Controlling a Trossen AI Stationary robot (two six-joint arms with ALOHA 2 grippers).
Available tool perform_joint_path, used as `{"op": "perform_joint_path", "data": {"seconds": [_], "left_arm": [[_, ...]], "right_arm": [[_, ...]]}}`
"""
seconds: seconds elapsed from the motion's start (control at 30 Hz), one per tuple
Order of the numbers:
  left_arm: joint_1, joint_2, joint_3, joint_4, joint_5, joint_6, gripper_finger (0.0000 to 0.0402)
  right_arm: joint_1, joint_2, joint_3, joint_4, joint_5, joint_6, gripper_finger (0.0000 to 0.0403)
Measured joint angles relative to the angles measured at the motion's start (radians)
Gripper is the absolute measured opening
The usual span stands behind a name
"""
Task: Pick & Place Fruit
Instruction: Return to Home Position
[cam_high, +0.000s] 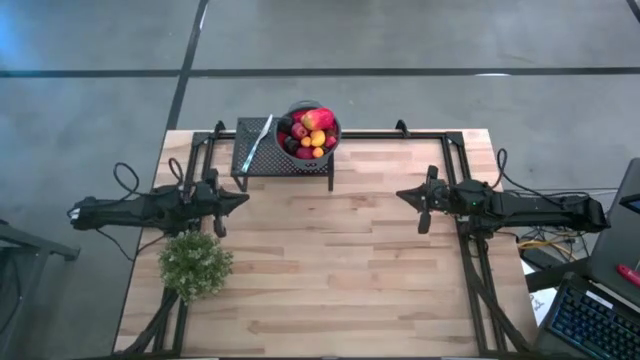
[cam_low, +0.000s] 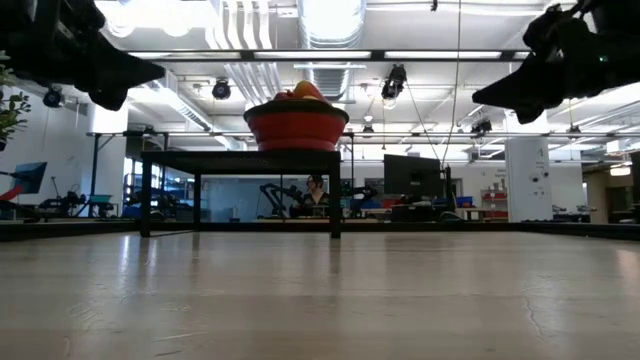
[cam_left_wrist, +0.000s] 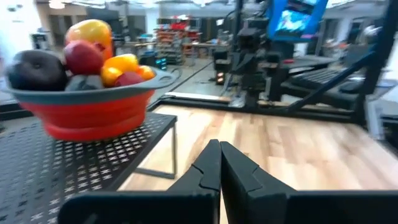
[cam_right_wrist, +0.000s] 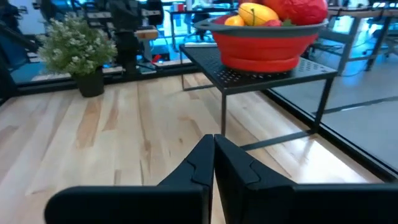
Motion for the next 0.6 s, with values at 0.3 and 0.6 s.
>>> {"op": "perform_joint_path", "data": {"seconds": [0.3,0.6], "left_arm": [[0.000,-0.151,0.000,-0.174,0.017,-0.052,0.0001],[0.000,-0.151,-0.054,-0.090,0.010,-0.015,0.0000]], "right_arm": [[0.108,-0.024,-0.037,-0.008,0.154,-0.037,0.0008],[0.122,-0.036,-0.064,-0.011,0.174,-0.036,0.0008]]}}
